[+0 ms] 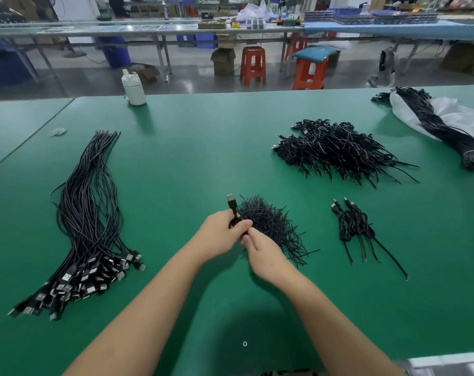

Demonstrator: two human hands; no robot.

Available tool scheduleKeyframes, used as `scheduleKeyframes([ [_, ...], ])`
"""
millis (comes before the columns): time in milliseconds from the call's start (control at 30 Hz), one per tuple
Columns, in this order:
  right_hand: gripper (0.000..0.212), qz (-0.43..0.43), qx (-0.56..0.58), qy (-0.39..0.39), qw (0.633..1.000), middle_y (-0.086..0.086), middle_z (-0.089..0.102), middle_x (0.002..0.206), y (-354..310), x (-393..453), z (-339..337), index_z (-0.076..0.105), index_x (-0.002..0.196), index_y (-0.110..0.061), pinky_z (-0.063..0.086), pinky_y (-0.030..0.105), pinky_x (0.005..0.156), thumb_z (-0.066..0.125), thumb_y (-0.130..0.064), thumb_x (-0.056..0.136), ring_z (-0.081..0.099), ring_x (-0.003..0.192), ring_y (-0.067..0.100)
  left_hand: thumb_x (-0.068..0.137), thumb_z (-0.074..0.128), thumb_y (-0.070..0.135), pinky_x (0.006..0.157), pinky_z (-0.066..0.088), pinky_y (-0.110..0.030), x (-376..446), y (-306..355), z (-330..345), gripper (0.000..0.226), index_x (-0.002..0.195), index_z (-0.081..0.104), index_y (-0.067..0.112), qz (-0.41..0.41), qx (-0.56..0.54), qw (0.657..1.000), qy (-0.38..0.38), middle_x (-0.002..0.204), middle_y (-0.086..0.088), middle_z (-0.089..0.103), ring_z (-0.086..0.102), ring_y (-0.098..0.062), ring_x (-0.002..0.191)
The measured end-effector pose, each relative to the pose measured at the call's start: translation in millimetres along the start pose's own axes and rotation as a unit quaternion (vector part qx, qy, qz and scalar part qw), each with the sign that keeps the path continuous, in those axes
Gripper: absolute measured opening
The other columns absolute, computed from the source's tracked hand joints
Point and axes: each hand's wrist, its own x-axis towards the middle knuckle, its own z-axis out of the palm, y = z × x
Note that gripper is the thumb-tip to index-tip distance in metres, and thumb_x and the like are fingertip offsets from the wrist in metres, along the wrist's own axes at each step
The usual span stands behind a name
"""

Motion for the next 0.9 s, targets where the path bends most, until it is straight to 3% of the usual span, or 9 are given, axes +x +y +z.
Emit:
scheduleKeyframes([
  [100, 0.026, 0.025, -0.005, 0.051, 0.998, -0.001, 0.055, 0.081, 10, 6, -14, 0.046, 0.084, -0.017, 0.040, 0.036, 0.069, 0.033, -0.026, 0.105, 0.052, 0.078, 0.022, 0.100, 0.053, 0.036, 0.055, 0.039, -0.030, -2, 0, 12, 0.023, 0.089, 0.055, 0.017, -0.056, -0.207, 0.977, -0.019, 0.067, 0.002, 0.060, 0.043, -0.013, 0.048],
  [133, 0.028, 0.037, -0.001, 0.069, 0.997, -0.001, 0.054, 0.080, 14, 7, -20, 0.045, 0.083, -0.017, 0.037, 0.034, 0.066, 0.032, -0.026, 0.105, 0.050, 0.075, 0.020, 0.101, 0.052, 0.034, 0.059, 0.041, -0.032, -3, -3, 16, 0.021, 0.087, 0.056, 0.020, -0.055, -0.195, 0.979, -0.016, 0.070, 0.003, 0.061, 0.045, -0.012, 0.050],
  [267, 0.032, 0.076, 0.025, 0.105, 0.991, 0.000, 0.053, 0.079, 32, 10, -41, 0.045, 0.080, -0.018, 0.035, 0.034, 0.066, 0.029, -0.027, 0.106, 0.049, 0.077, 0.020, 0.096, 0.058, 0.030, 0.074, 0.044, -0.026, -15, -20, 39, 0.017, 0.079, 0.054, 0.029, 0.002, 0.058, 0.997, -0.043, 0.086, 0.009, 0.059, 0.056, -0.012, 0.080],
  [367, 0.032, 0.097, 0.036, 0.112, 0.988, -0.002, 0.050, 0.078, 40, 8, -46, 0.043, 0.079, -0.020, 0.034, 0.033, 0.064, 0.028, -0.028, 0.106, 0.045, 0.072, 0.016, 0.095, 0.060, 0.035, 0.082, 0.047, -0.029, -18, -31, 53, 0.011, 0.089, 0.053, 0.028, 0.016, 0.123, 0.990, -0.061, 0.095, 0.009, 0.048, 0.054, -0.013, 0.086],
  [467, 0.034, 0.100, 0.026, 0.110, 0.988, 0.000, 0.050, 0.078, 42, 4, -43, 0.043, 0.082, -0.015, 0.035, 0.033, 0.064, 0.027, -0.031, 0.107, 0.045, 0.071, 0.015, 0.095, 0.058, 0.040, 0.078, 0.049, -0.033, -19, -34, 60, 0.016, 0.099, 0.053, 0.025, 0.008, 0.153, 0.987, -0.036, 0.102, 0.007, 0.047, 0.056, -0.017, 0.086],
  [633, 0.036, 0.078, 0.001, 0.099, 0.992, 0.003, 0.050, 0.077, 39, 0, -33, 0.042, 0.085, -0.010, 0.035, 0.034, 0.063, 0.027, -0.034, 0.107, 0.045, 0.070, 0.018, 0.099, 0.052, 0.033, 0.069, 0.046, -0.031, -19, -31, 67, 0.014, 0.089, 0.051, 0.023, 0.019, 0.166, 0.986, 0.005, 0.097, 0.006, 0.047, 0.054, -0.017, 0.079],
  [800, 0.036, 0.068, 0.003, 0.101, 0.993, 0.007, 0.054, 0.080, 39, 3, -34, 0.045, 0.085, -0.008, 0.038, 0.036, 0.069, 0.028, -0.030, 0.107, 0.048, 0.073, 0.022, 0.098, 0.053, 0.024, 0.076, 0.047, -0.032, -18, -36, 56, 0.010, 0.088, 0.052, 0.022, 0.037, 0.166, 0.985, -0.009, 0.091, 0.005, 0.053, 0.054, -0.018, 0.084],
  [900, 0.034, 0.060, 0.045, 0.105, 0.992, 0.002, 0.049, 0.078, 39, 0, -36, 0.042, 0.081, -0.012, 0.036, 0.036, 0.067, 0.028, -0.031, 0.107, 0.044, 0.072, 0.019, 0.096, 0.055, 0.022, 0.082, 0.047, -0.031, -18, -43, 40, 0.007, 0.097, 0.061, 0.021, 0.045, 0.159, 0.986, 0.001, 0.095, 0.006, 0.057, 0.057, -0.016, 0.090],
])
